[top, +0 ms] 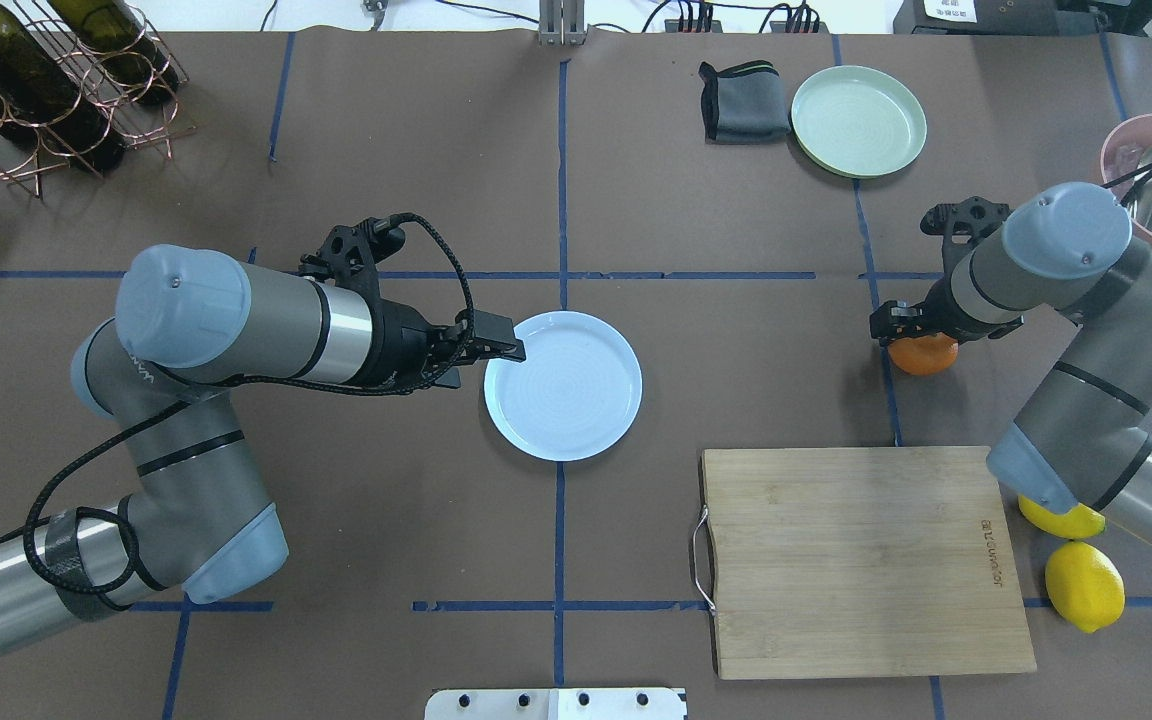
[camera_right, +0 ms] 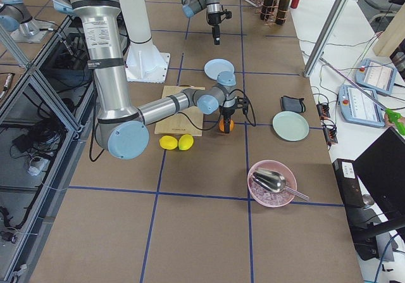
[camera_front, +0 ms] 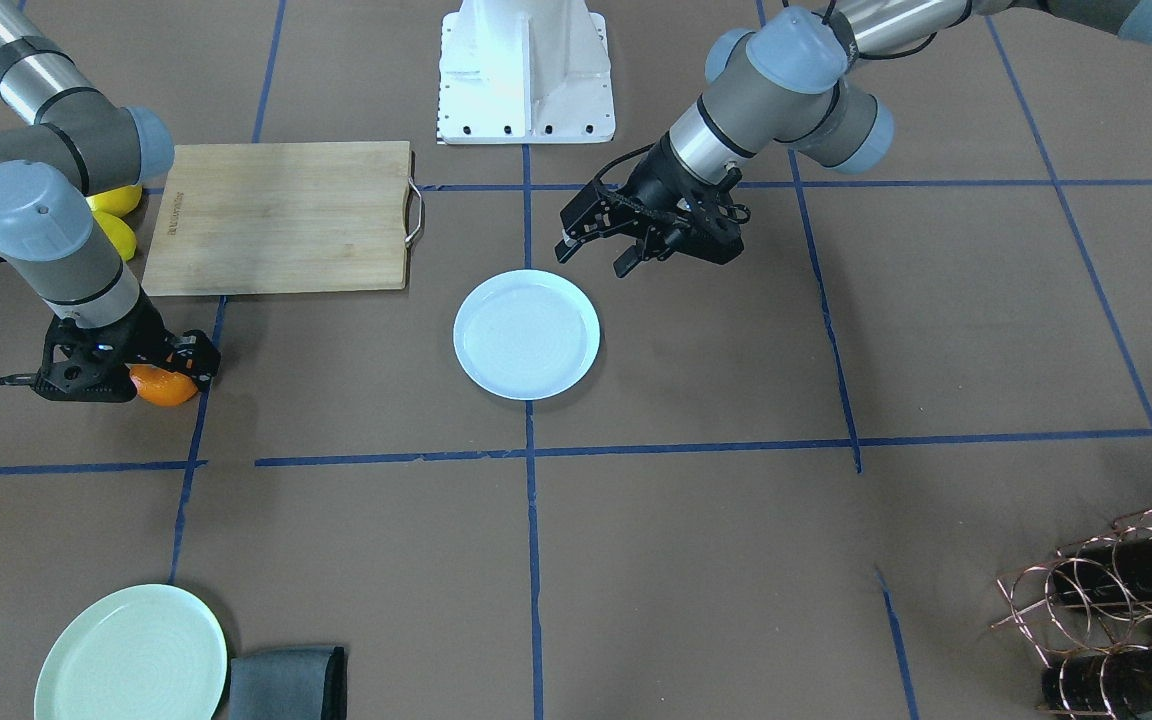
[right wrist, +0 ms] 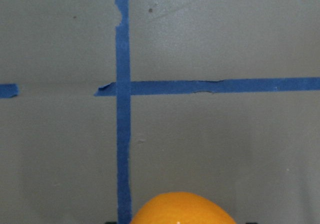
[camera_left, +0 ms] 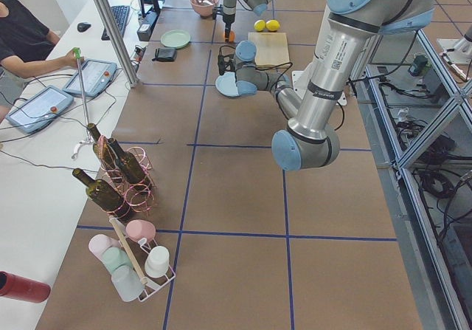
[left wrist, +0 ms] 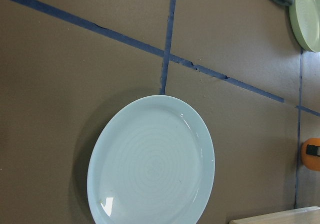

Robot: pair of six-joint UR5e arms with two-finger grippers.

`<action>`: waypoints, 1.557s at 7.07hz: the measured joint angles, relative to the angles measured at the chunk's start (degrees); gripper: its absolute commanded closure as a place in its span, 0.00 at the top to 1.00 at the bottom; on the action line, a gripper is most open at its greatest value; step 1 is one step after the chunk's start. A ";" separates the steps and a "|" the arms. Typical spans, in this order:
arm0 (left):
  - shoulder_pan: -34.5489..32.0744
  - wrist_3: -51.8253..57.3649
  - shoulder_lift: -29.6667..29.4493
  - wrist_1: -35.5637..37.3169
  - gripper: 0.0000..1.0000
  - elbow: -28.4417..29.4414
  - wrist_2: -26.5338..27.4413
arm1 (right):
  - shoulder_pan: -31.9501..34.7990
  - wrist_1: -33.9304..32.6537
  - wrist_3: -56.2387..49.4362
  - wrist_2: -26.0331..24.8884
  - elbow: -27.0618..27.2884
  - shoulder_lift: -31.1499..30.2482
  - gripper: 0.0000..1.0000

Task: Pick orange to plate
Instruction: 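Grasp the orange with the right gripper while the left gripper holds the plate, then carry the orange with the right gripper and lower it onto the plate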

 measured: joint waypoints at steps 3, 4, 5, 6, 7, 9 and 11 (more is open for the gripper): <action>-0.04 -0.08 -0.11 0.00 0.92 -0.23 0.00 | -0.10 -1.75 2.86 0.69 3.66 1.21 0.00; -0.07 -0.10 -0.09 0.00 0.92 -0.54 0.00 | -1.08 -5.18 6.22 0.93 7.21 3.72 0.00; -0.23 -0.14 0.08 0.00 0.92 -1.29 0.00 | -3.98 -8.66 12.65 0.56 8.65 8.83 0.00; -0.52 -0.16 0.72 0.00 0.92 -2.75 -0.06 | -7.45 -10.35 19.23 -0.40 8.02 14.29 0.00; -0.78 -0.15 2.70 0.00 0.92 -5.41 -0.24 | -10.20 -10.76 24.66 -1.67 5.48 19.93 0.00; -0.96 -0.09 7.40 0.00 0.92 -9.99 -0.49 | -13.45 -8.94 29.58 -4.21 -2.87 28.88 0.00; -0.92 -0.08 8.94 0.00 0.93 -10.66 -0.34 | -16.41 -5.56 30.32 -6.63 -8.63 31.35 0.00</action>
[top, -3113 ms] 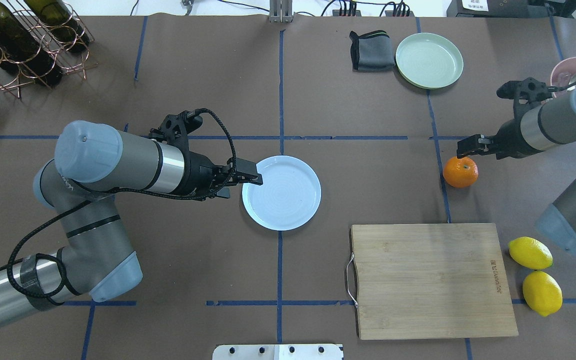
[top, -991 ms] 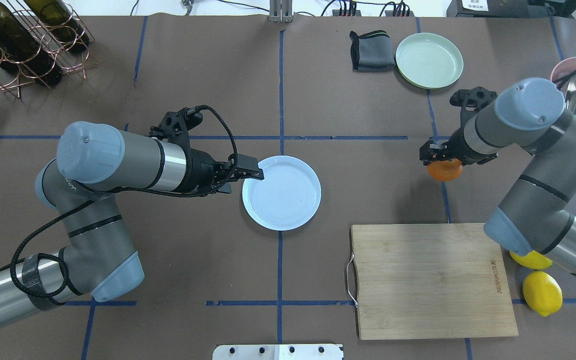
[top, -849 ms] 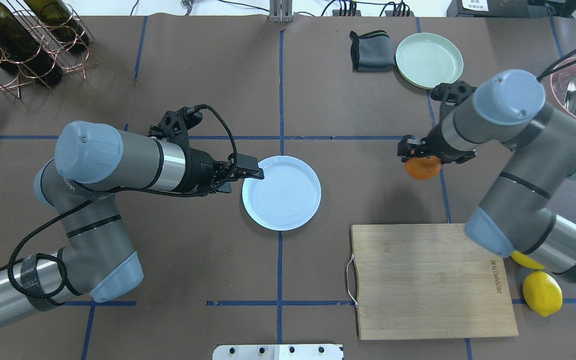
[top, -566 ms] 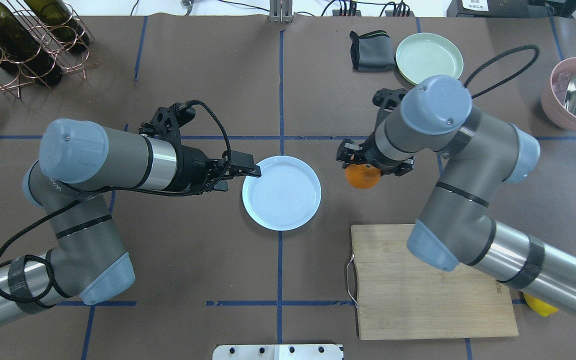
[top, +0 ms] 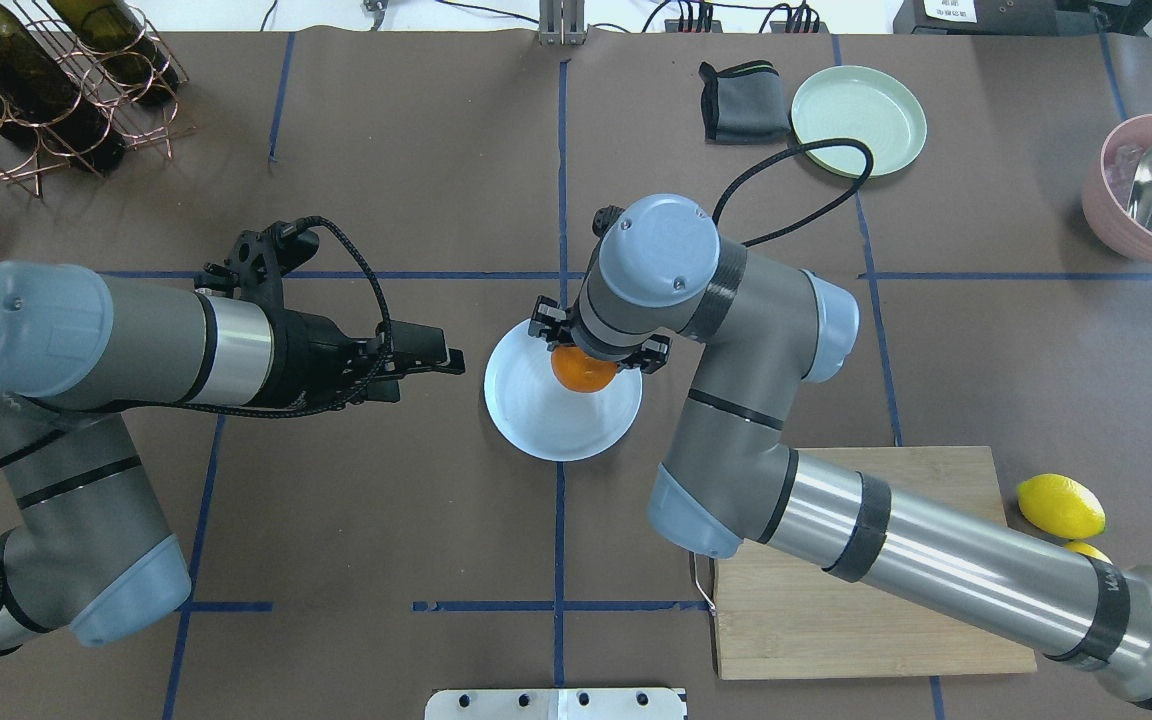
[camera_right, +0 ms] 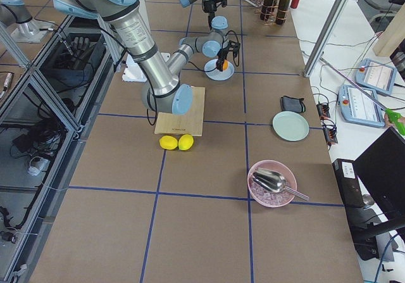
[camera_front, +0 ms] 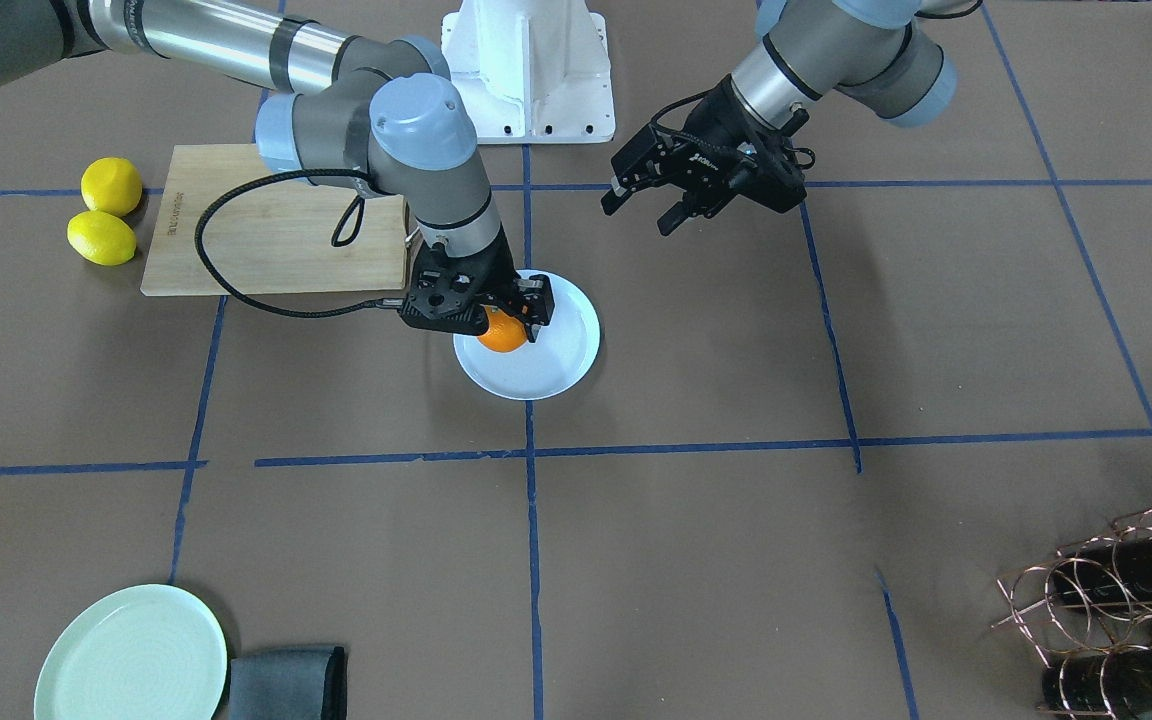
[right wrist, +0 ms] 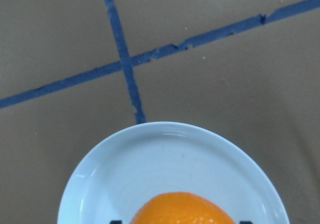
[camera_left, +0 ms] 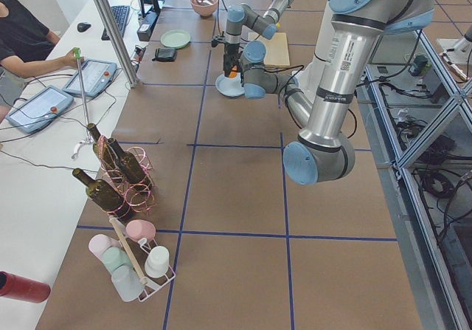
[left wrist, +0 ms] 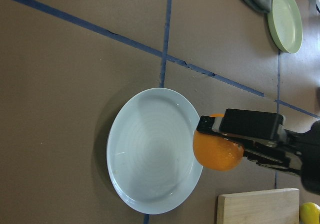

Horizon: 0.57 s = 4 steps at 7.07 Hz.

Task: Pick orange to plate
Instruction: 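Carry the orange with the right gripper and lower it onto the plate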

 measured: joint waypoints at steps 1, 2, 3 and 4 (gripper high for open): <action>0.04 0.00 0.15 0.00 0.93 0.11 0.12 | -1.17 0.75 0.05 -1.06 -1.00 0.24 0.00; 0.10 0.00 0.15 0.00 0.94 0.23 0.18 | -1.66 1.03 0.07 -1.68 -1.52 0.46 0.73; 0.14 0.00 0.01 0.00 0.94 0.27 0.24 | -1.87 1.10 0.06 -2.12 -1.95 0.69 1.00; 0.16 0.00 -0.17 0.00 0.94 0.30 0.32 | -2.02 1.09 0.08 -2.71 -2.17 0.83 1.00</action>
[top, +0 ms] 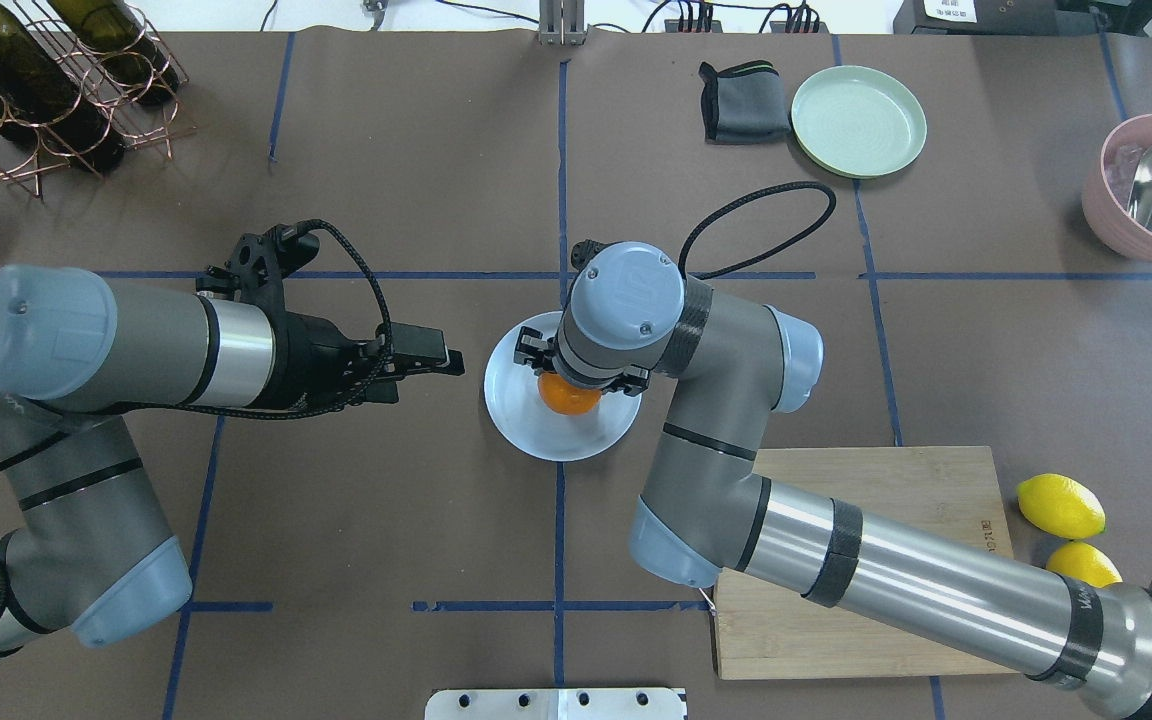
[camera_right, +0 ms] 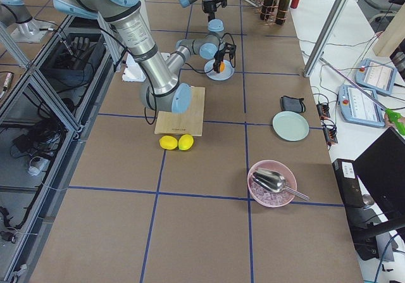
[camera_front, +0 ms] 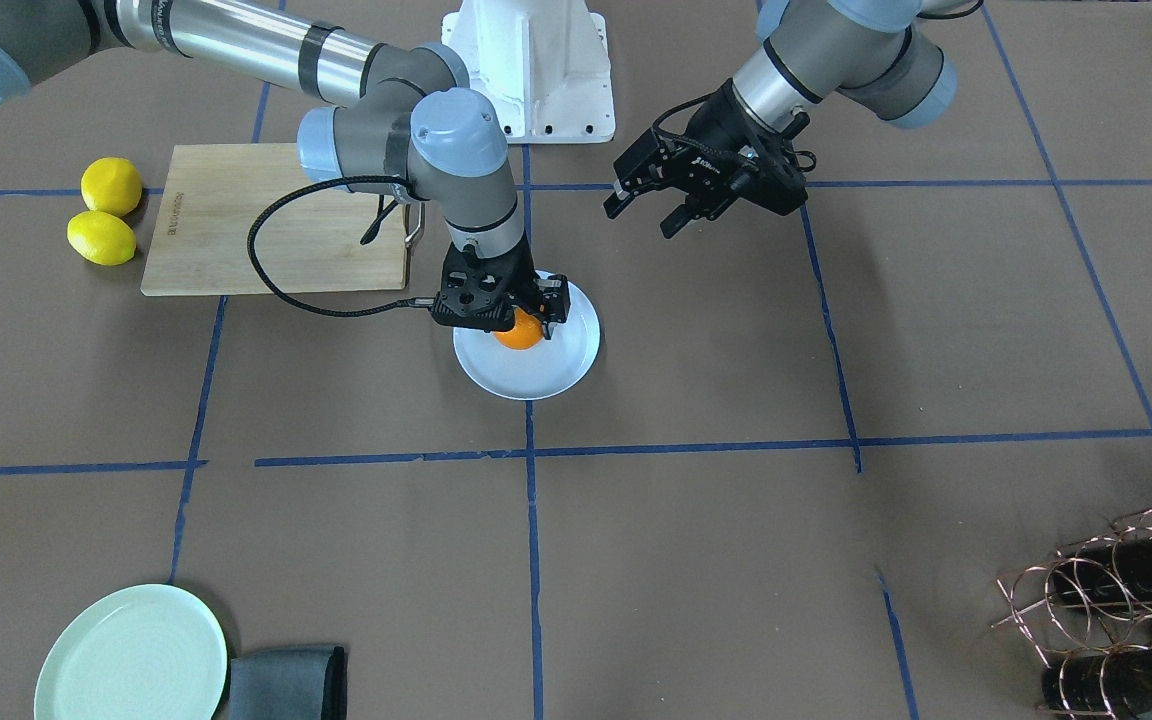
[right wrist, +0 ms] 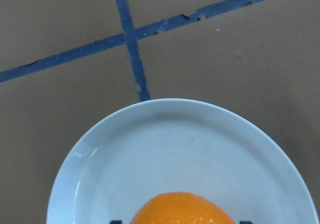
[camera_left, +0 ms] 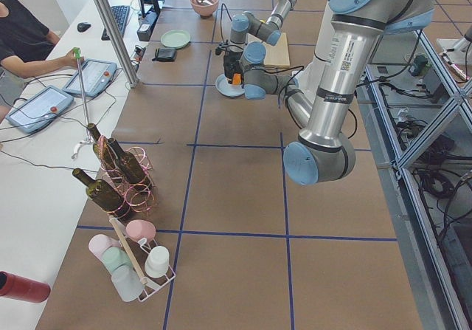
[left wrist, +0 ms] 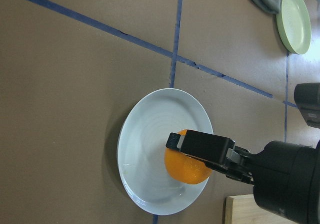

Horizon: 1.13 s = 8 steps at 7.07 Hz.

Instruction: Pick orange to plate

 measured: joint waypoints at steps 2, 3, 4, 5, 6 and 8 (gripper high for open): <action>0.01 0.00 -0.10 0.00 0.94 -0.12 0.01 | -0.16 -0.10 0.15 -0.85 1.77 -0.05 1.00; 0.00 0.00 0.09 0.00 0.95 -0.29 -0.08 | 0.06 -0.46 0.17 -0.78 4.99 -1.05 1.00; -0.14 0.02 0.46 0.00 0.95 -0.48 -0.15 | 1.29 -1.43 0.13 0.23 11.43 -4.39 1.00; -0.31 0.19 1.44 0.00 0.95 -1.01 -0.16 | 4.46 -2.79 -0.13 3.87 20.06 -10.17 1.00; -0.81 1.48 3.23 0.13 0.95 -1.85 -0.23 | 10.40 -3.72 -1.15 11.22 27.46 -16.69 1.00; -3.02 10.73 7.48 2.99 0.95 -3.11 -0.45 | 24.01 -4.18 -11.01 24.90 32.31 -27.02 1.00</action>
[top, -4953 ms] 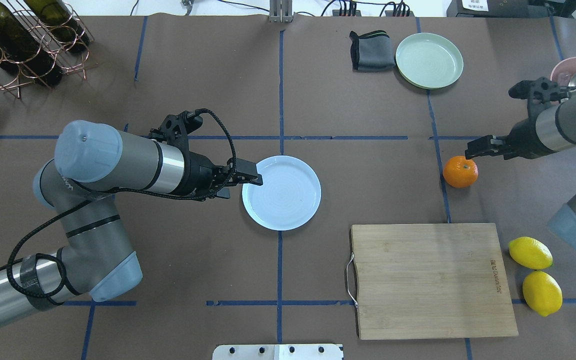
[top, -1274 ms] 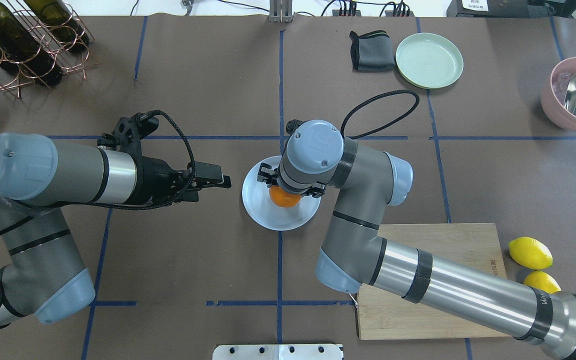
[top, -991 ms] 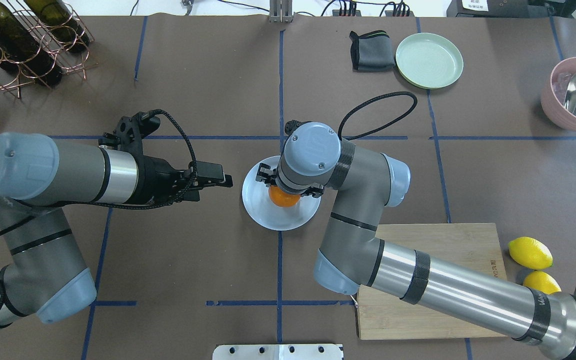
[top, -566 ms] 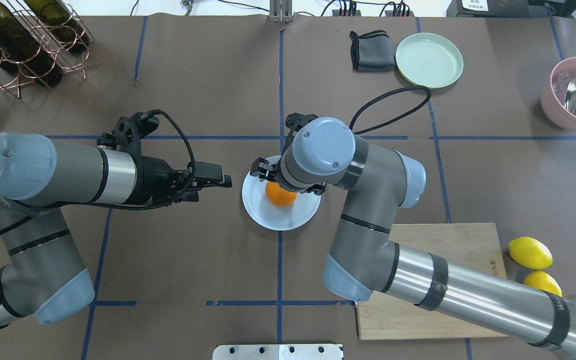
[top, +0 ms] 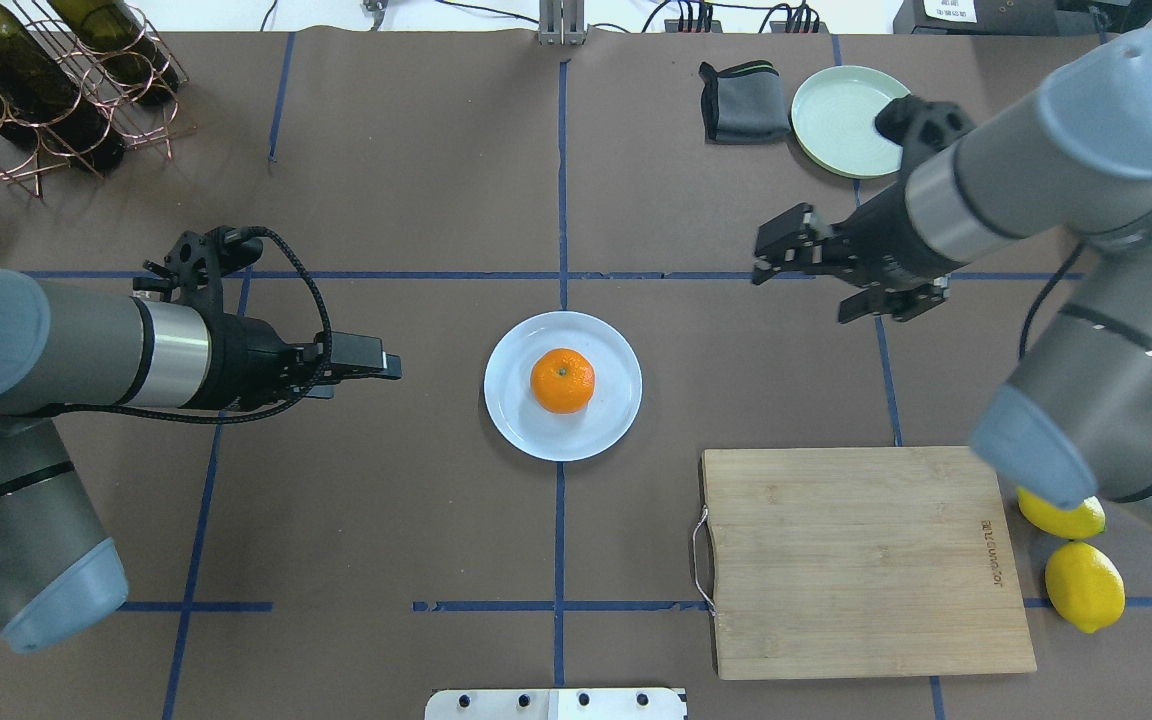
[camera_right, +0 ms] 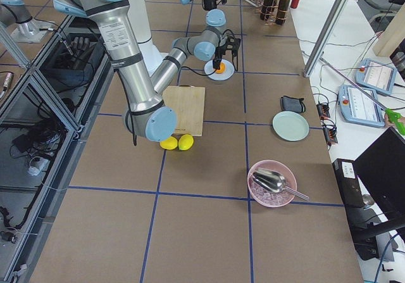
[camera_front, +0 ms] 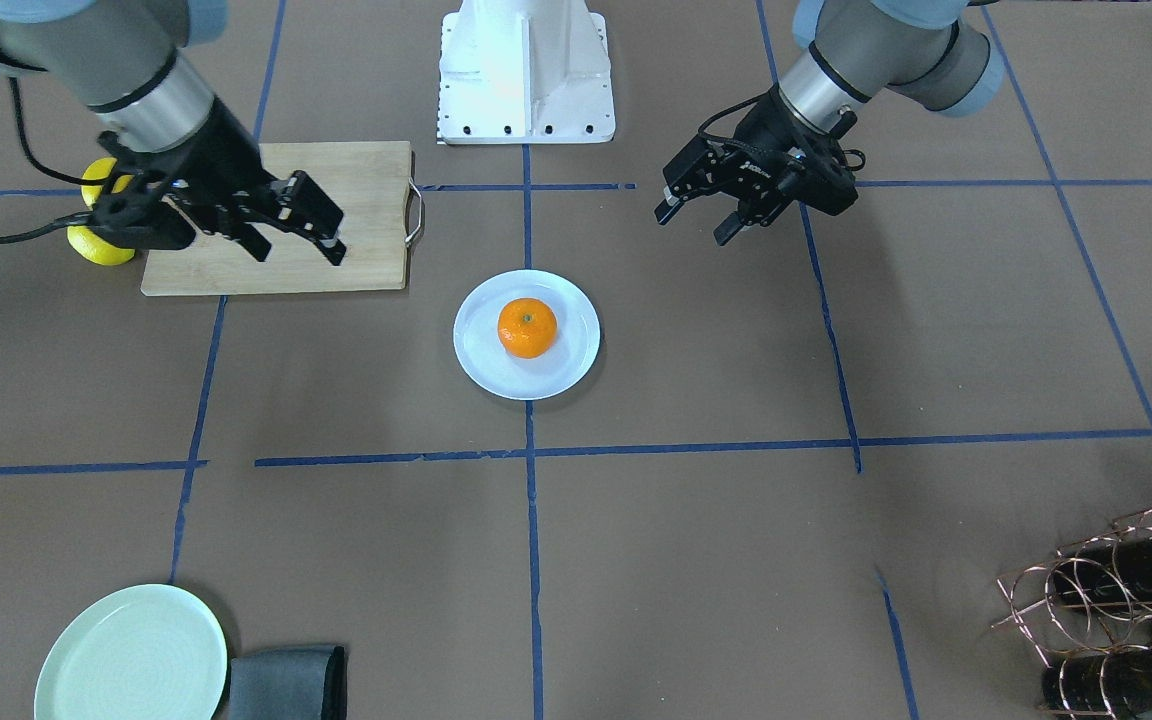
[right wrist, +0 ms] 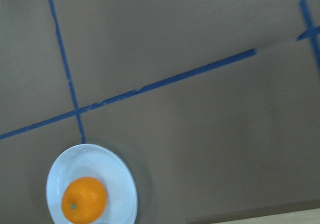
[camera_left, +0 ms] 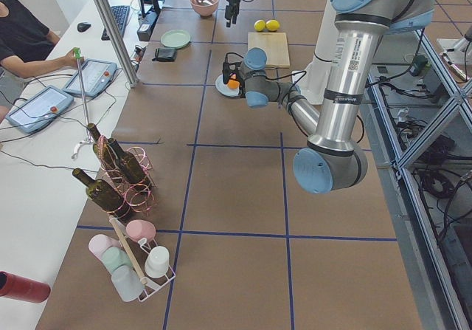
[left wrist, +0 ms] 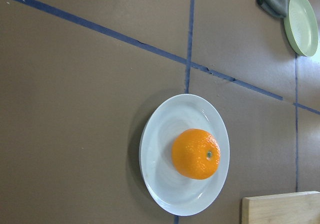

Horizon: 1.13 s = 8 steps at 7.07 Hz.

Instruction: Pick orange to plate

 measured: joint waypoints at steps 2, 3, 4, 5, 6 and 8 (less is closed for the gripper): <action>-5.37 13.39 6.24 2.61 0.95 -0.92 -1.87 | 12.52 -0.55 -19.94 7.49 -0.69 -9.37 1.00; -8.96 21.79 10.07 2.83 0.95 -0.88 -5.26 | 18.07 -1.73 -30.28 9.70 -2.42 -12.00 1.00; -14.15 30.49 13.66 2.88 0.95 -0.70 -9.32 | 22.42 -3.62 -39.39 10.80 -4.42 -13.23 1.00; -20.57 39.92 16.76 3.00 0.95 0.11 -14.17 | 26.25 -6.23 -49.06 11.10 -6.81 -13.79 1.00; -27.34 49.63 19.23 3.13 0.96 2.05 -19.18 | 29.68 -8.73 -58.29 11.02 -9.42 -13.87 1.00; -39.57 65.52 22.71 3.49 1.00 7.24 -28.84 | 35.10 -11.69 -71.70 10.07 -13.53 -13.90 1.00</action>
